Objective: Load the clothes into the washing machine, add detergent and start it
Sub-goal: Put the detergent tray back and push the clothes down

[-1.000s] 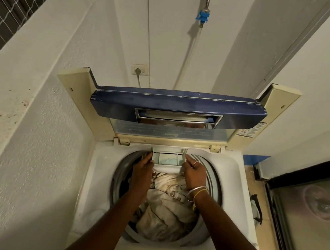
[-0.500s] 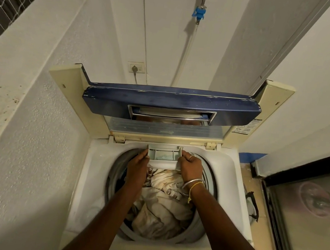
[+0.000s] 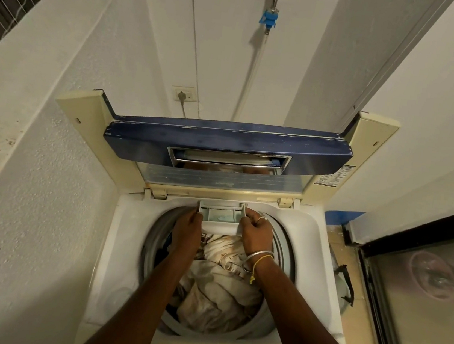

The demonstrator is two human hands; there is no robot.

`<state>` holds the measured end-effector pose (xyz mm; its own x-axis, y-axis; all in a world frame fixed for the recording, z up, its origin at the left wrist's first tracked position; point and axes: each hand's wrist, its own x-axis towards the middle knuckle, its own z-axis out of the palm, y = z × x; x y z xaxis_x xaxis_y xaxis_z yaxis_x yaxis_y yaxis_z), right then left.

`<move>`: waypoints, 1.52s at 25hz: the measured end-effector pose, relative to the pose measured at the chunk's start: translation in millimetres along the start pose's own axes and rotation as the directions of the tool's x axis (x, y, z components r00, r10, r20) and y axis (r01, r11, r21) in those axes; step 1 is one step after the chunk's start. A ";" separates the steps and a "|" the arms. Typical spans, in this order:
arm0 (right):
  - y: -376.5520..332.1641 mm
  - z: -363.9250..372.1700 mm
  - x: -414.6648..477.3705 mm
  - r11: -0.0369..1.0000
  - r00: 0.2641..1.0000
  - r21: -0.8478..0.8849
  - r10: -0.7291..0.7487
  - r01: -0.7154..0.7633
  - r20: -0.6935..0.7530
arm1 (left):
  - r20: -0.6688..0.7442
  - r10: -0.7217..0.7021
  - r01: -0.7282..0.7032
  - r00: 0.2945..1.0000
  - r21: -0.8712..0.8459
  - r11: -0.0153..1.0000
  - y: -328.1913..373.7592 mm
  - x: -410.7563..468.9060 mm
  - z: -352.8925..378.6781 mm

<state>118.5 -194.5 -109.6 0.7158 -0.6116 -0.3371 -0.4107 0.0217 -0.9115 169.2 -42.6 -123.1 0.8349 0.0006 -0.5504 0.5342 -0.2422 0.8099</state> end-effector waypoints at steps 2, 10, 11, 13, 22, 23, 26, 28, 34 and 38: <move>-0.3 1.6 -0.3 1.000 1.000 -0.005 0.014 -0.014 -0.022 | 0.002 0.033 -0.033 0.999 0.046 0.998 1.6 0.7 -0.3; 11.8 9.2 -3.7 0.996 0.999 -0.084 -0.024 0.020 -0.040 | -0.100 0.159 -0.144 0.982 0.145 0.979 -2.0 -5.1 5.8; 11.6 10.1 -3.8 0.996 0.999 -0.091 -0.027 0.023 -0.044 | -0.121 0.167 -0.149 0.978 0.145 0.978 -0.3 -7.0 7.0; 12.5 11.6 -2.5 0.996 0.998 -0.089 -0.029 0.024 -0.055 | -0.155 0.162 -0.145 0.975 0.117 0.982 2.4 -10.6 10.2; 0.5 7.9 7.7 0.998 0.999 -0.068 -0.019 0.017 -0.033 | -0.143 0.106 -0.091 0.984 0.109 0.990 12.1 -7.5 9.9; -2.8 7.4 7.9 0.998 0.999 -0.065 -0.021 0.019 -0.031 | -0.134 0.117 -0.102 0.984 0.116 0.988 13.7 -6.7 10.8; -10.6 7.5 8.3 0.999 0.998 -0.038 -0.028 0.026 -0.058 | -0.119 0.136 -0.125 0.983 0.090 0.988 11.8 -6.2 13.2; -11.9 9.9 8.8 1.000 0.996 0.026 0.007 -0.004 -0.085 | -0.153 0.116 -0.113 0.981 0.029 0.993 10.5 -6.0 15.4; -3.5 13.0 10.3 0.996 0.993 0.075 0.053 -0.045 -0.106 | -0.203 0.101 -0.127 0.974 -0.120 0.985 15.2 2.2 15.0; -3.3 7.1 9.4 0.995 0.992 0.097 0.032 -0.021 -0.118 | -0.233 0.081 -0.126 0.969 -0.187 0.974 12.1 2.5 12.9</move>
<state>130.6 -194.8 -111.4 0.6305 -0.6995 -0.3364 -0.3693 0.1109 -0.9227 176.0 -58.0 -117.3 0.8832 0.2070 -0.4208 0.4398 -0.0544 0.8965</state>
